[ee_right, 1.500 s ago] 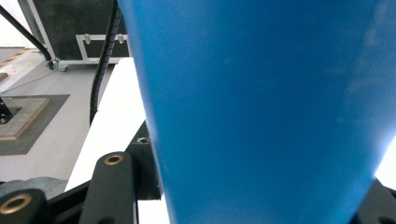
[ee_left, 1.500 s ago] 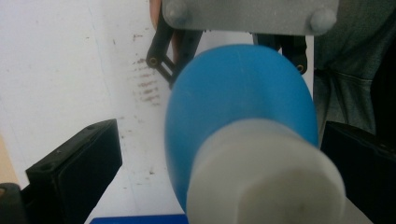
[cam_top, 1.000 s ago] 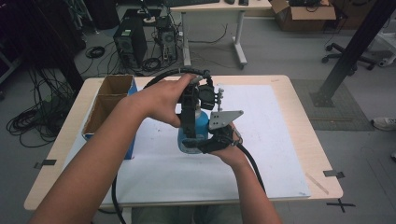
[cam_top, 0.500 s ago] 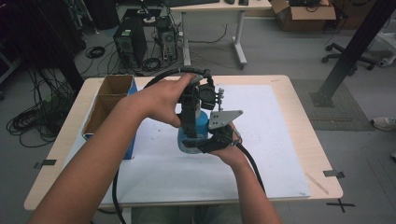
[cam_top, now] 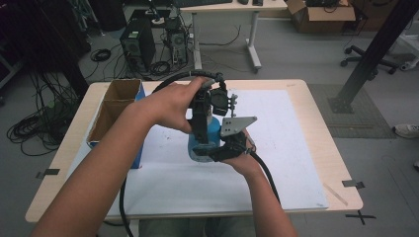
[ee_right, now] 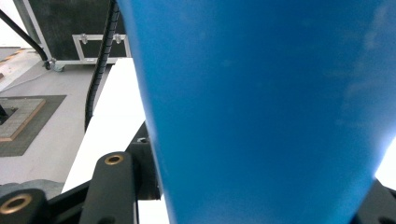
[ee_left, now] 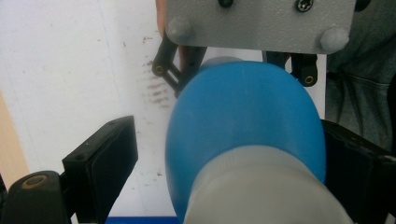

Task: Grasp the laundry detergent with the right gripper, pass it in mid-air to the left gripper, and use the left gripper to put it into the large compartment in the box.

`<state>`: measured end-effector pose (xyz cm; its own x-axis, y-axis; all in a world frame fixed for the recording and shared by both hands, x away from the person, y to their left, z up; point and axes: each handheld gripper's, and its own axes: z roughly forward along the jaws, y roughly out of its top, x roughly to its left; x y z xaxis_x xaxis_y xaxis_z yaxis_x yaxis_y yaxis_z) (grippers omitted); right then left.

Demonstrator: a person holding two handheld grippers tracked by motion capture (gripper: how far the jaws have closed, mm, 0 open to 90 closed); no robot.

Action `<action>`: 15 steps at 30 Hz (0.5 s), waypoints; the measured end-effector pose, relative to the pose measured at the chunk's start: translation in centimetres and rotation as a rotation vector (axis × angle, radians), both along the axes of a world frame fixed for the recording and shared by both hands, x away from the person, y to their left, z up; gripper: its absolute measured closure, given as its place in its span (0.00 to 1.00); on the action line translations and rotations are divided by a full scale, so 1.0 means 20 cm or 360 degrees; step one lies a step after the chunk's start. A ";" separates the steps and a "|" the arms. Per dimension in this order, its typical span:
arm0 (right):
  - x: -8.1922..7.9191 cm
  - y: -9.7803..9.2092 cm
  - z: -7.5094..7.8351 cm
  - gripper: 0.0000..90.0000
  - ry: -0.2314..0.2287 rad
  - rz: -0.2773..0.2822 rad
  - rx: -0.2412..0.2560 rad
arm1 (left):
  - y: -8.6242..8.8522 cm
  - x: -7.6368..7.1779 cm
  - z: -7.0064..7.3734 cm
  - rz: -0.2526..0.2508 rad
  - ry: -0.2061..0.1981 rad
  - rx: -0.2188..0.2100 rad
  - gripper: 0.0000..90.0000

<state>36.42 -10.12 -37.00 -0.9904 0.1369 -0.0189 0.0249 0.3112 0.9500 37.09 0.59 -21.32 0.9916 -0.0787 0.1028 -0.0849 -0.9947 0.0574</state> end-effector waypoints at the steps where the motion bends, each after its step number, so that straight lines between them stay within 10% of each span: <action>1: 0.00 0.00 0.00 0.50 -0.0001 -0.0001 -0.0001 | 0.00 0.00 0.00 0.0004 -0.0007 -0.0007 0.13; 15: 0.00 0.01 0.00 0.50 -0.0009 -0.0007 -0.0001 | -0.01 0.00 -0.01 0.0019 -0.0020 0.0012 0.25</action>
<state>36.40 -10.00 -36.94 -0.9896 0.1414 -0.0248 0.0208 0.3118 0.9499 37.04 0.45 -21.45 0.9911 -0.0678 0.1149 -0.0738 -0.9961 0.0489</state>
